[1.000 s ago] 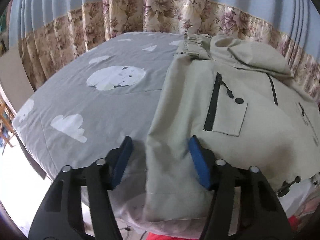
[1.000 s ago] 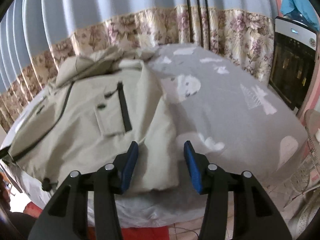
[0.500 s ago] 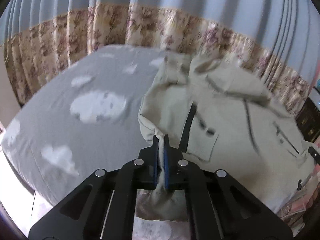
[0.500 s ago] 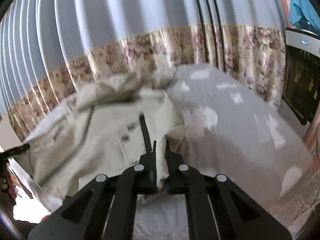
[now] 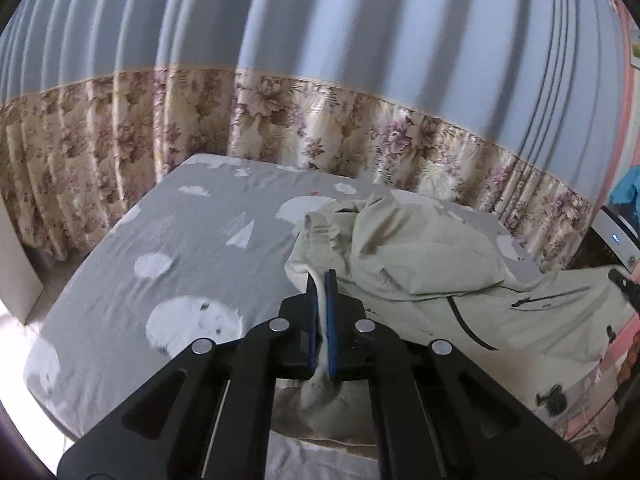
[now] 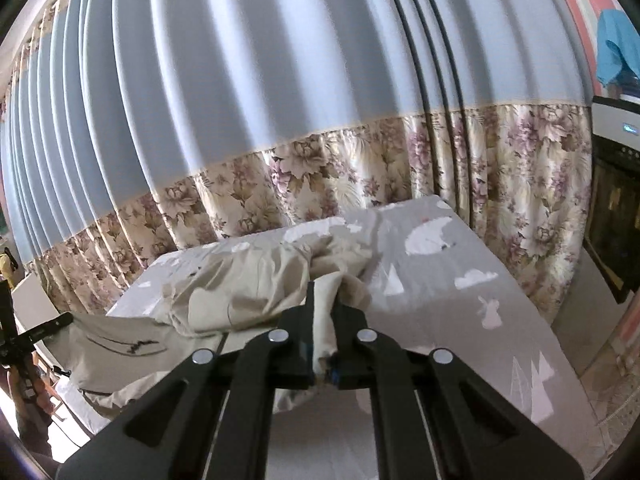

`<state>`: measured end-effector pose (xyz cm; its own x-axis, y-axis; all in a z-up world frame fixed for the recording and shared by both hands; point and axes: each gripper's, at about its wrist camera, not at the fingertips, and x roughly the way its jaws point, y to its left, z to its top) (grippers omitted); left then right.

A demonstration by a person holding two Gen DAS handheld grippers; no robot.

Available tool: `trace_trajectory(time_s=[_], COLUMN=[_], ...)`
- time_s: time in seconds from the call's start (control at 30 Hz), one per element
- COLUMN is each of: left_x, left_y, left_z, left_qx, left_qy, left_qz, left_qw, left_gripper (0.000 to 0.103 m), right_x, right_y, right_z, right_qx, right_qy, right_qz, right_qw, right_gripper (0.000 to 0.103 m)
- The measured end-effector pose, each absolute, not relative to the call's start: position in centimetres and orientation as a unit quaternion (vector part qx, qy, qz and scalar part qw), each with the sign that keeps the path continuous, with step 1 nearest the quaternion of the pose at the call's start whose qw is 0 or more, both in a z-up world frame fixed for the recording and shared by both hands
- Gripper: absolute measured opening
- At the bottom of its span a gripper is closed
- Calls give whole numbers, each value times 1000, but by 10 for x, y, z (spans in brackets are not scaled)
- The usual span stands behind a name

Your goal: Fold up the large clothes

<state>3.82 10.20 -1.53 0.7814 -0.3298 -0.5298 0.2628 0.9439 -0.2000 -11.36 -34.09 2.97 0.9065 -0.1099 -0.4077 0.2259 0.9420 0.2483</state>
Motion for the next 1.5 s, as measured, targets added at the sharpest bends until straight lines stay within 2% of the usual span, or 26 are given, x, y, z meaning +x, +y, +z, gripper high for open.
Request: trace_trajectory(time_s=[0.13, 0.23, 0.4, 0.53, 0.67, 0.73, 0.8, 0.87, 0.9, 0.93, 0.97, 1.0, 1.07, 1.2, 1.37, 1.5], left_x=[76, 131, 239, 348, 410, 420, 420, 414, 411, 405, 400, 392, 374, 345, 335, 362], left_y=[85, 59, 11, -27, -45, -43, -33, -18, -9, 5, 14, 23, 39, 46, -6, -53], left_z=[14, 32, 26, -28, -101, -125, -122, -101, -88, -68, -52, -36, -8, -4, -57, -100], left_qx=[-18, 25, 81, 95, 114, 108, 87, 60, 39, 13, 5, -1, 1, 5, 67, 109], left_qy=[284, 280, 306, 379, 455, 489, 495, 484, 476, 456, 430, 397, 347, 342, 403, 446], left_qz=[-166, -155, -137, -122, -102, -111, -123, -145, -153, -143, -123, -106, -82, -103, -160, -155], left_qw=[944, 947, 939, 912, 877, 859, 856, 861, 865, 878, 894, 912, 934, 934, 899, 874], left_gripper=[2, 2, 4, 6, 7, 9, 11, 19, 30, 67, 86, 100, 100, 100, 100, 100], right_x=[-60, 3, 133, 226, 288, 294, 290, 276, 266, 259, 245, 231, 211, 190, 217, 247], right_y=[-358, -380, -411, -431, -453, -456, -457, -462, -468, -473, -478, -483, -484, -461, -431, -412], right_z=[53, 69, 61, 14, -57, -79, -84, -68, -56, -46, -31, -15, 6, 22, -40, -93], right_qx=[131, 131, 99, 96, 140, 155, 172, 207, 235, 258, 290, 307, 300, 208, 147, 124], right_qy=[221, 251, 335, 415, 497, 519, 523, 502, 483, 464, 429, 388, 344, 325, 427, 495], right_qz=[-94, -88, -107, -121, -120, -113, -90, -63, -47, -35, -12, -3, -13, -65, -67, -79], right_qw=[962, 955, 931, 897, 848, 833, 830, 838, 842, 846, 855, 869, 890, 920, 890, 856], right_gripper=[4, 4, 4, 4, 6, 10, 24, 34, 47, 57, 80, 86, 86, 86, 86, 85])
